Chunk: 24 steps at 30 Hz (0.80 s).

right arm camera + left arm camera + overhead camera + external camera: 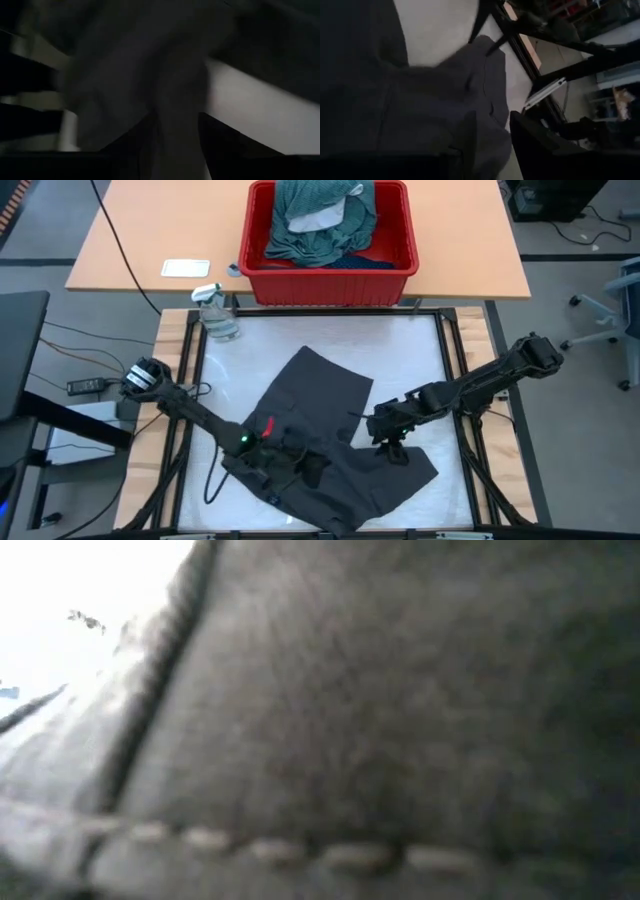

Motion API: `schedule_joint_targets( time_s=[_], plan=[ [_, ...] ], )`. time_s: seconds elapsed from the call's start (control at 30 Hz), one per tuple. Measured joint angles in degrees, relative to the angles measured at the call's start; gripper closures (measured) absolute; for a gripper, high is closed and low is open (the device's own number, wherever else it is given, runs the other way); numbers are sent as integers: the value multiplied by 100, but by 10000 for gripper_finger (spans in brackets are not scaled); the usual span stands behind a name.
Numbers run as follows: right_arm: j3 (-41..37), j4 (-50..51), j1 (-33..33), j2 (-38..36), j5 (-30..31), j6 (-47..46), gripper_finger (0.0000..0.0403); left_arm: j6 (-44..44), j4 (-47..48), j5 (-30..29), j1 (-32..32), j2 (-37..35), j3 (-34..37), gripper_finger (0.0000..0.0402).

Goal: Fold Laundry from Bin
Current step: Fold the gray short on the table

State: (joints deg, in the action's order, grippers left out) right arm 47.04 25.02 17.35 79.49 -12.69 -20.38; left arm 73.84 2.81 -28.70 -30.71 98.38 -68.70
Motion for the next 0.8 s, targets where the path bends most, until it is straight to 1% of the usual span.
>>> schedule_joint_targets(
  time_s=[0.1,0.2,0.23,0.4,0.47,0.53,0.6,0.67,0.8],
  plan=[
    [-130,454,-70,31,249,174,250,-37,158,98,31,83,-8,279],
    [-429,420,-98,114,255,122,250,126,391,301,5,305,-10,279],
    [-552,370,-97,156,255,45,250,193,607,356,-30,377,-5,279],
    [-1164,-308,-60,295,255,-503,250,503,983,797,-100,786,3,279],
    [-1406,-735,-61,324,233,-807,250,625,1018,1116,-86,890,-1,279],
    [-1545,-1122,-62,393,198,-1153,250,678,1285,1418,-106,915,-2,279],
    [-1617,-1400,-62,436,189,-1418,250,675,1468,1692,-151,928,1,279],
    [-1600,-1557,-62,480,194,-1599,250,624,1912,1851,-219,889,-6,279],
    [-1386,-1545,-66,552,298,-1992,250,261,2660,2323,-262,828,-4,279]
  ],
)
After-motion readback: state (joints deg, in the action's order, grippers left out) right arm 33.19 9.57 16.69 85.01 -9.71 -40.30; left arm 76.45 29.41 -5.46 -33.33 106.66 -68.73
